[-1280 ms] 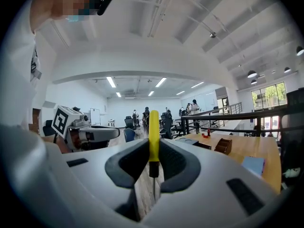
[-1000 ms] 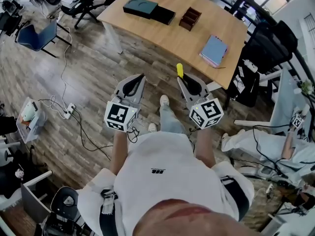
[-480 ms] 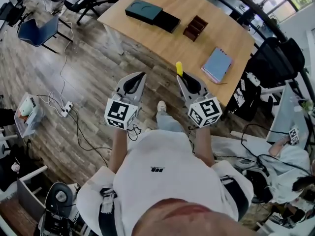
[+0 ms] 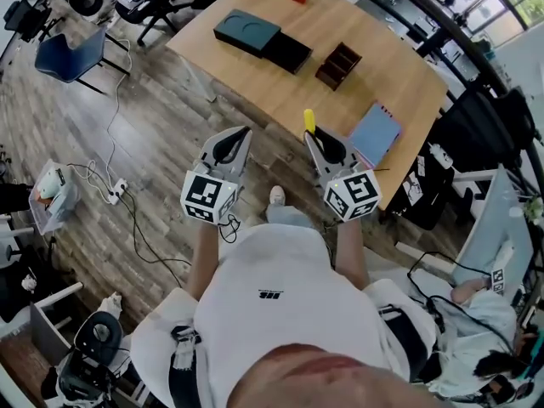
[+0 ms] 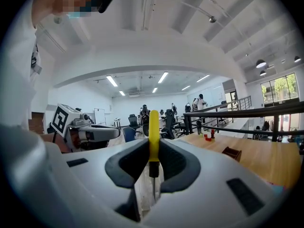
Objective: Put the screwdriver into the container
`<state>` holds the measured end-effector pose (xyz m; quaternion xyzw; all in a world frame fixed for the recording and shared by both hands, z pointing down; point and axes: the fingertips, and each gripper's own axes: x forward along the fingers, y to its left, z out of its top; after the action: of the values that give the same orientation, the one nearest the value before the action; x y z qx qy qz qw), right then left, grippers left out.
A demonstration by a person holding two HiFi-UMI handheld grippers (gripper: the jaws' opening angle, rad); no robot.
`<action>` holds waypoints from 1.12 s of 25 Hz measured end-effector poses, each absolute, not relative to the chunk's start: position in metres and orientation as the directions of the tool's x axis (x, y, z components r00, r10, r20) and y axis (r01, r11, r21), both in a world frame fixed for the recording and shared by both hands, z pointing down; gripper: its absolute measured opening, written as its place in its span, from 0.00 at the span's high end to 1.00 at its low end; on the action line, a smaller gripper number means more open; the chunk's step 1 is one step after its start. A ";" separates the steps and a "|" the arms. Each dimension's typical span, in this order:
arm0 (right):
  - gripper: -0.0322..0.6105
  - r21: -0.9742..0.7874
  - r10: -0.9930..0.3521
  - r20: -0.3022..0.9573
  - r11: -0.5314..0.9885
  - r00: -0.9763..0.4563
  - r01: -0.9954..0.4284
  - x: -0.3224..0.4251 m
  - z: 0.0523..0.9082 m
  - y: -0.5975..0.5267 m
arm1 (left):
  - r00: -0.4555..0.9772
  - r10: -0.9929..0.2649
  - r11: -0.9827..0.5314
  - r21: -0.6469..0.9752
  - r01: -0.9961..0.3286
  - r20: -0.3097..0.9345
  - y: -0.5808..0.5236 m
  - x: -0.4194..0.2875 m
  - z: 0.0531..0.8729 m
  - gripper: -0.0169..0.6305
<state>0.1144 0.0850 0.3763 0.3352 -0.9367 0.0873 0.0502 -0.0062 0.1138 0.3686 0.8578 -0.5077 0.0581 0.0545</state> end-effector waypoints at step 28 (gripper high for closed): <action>0.86 -0.077 -0.607 0.151 0.780 -0.780 -0.621 0.089 0.387 -0.058 | 0.416 -0.907 -0.415 0.031 -0.909 0.066 -0.025 -0.019 0.369 0.96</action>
<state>0.0893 -0.0580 0.3872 0.3261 -0.9415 0.0613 0.0587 -0.0188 -0.0250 0.3694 0.8408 -0.5401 0.0196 0.0310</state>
